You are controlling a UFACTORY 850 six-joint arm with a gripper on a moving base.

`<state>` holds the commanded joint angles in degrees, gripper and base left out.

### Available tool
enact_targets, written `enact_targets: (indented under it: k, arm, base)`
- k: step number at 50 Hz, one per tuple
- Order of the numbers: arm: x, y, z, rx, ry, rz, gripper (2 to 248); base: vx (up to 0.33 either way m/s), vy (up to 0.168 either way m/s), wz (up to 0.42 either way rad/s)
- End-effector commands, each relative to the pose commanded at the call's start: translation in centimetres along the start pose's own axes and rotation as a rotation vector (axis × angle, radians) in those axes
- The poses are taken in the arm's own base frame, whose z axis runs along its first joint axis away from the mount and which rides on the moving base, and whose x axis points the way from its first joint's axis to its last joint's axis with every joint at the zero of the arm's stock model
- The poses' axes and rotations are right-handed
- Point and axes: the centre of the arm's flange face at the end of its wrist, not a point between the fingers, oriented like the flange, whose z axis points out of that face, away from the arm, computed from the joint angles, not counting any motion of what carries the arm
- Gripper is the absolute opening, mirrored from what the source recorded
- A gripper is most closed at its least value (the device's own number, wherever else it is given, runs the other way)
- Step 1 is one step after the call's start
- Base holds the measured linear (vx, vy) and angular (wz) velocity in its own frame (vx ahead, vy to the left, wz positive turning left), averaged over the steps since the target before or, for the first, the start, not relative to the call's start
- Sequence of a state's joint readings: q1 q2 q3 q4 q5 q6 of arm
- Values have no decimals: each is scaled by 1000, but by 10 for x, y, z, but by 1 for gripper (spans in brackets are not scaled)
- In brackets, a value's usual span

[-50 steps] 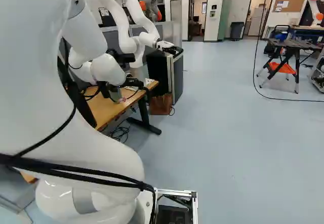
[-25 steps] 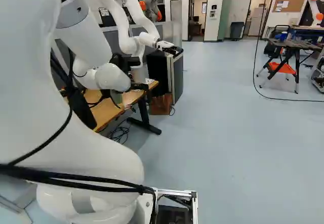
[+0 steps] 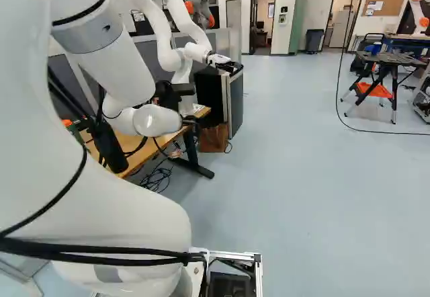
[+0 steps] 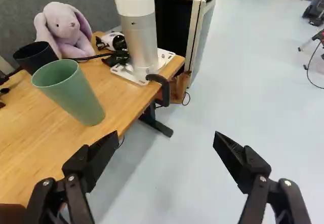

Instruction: Place the green cup on the table

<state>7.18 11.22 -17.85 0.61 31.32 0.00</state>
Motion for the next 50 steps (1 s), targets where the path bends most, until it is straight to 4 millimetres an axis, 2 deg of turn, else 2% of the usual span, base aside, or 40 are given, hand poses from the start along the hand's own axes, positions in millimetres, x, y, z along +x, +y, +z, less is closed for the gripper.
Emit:
enact_targets:
  k: [28,50]
  arm:
    - [-40,23,-25,-64,112,28,247]
    - [-60,31,-39,-95,164,39,247]
  base:
    - [0,0,0]
    - [0,0,0]
